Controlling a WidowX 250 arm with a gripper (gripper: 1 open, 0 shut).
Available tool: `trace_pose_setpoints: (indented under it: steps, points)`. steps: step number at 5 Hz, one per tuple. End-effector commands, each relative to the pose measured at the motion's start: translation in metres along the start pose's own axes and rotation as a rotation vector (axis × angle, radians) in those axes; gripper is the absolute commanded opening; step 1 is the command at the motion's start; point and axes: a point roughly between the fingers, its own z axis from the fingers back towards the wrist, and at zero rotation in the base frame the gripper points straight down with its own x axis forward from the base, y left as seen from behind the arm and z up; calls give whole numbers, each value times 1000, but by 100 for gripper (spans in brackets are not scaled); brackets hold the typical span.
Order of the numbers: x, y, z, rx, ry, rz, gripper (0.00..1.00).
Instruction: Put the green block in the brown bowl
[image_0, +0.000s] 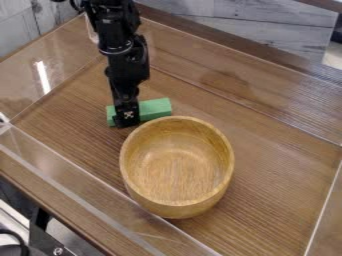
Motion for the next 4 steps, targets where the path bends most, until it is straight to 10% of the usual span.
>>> trace_pose_setpoints:
  steps: [1,4]
  points:
    - [9,12,11,46,-29,-2,0]
    - [5,2,21,-37,-15,110,0]
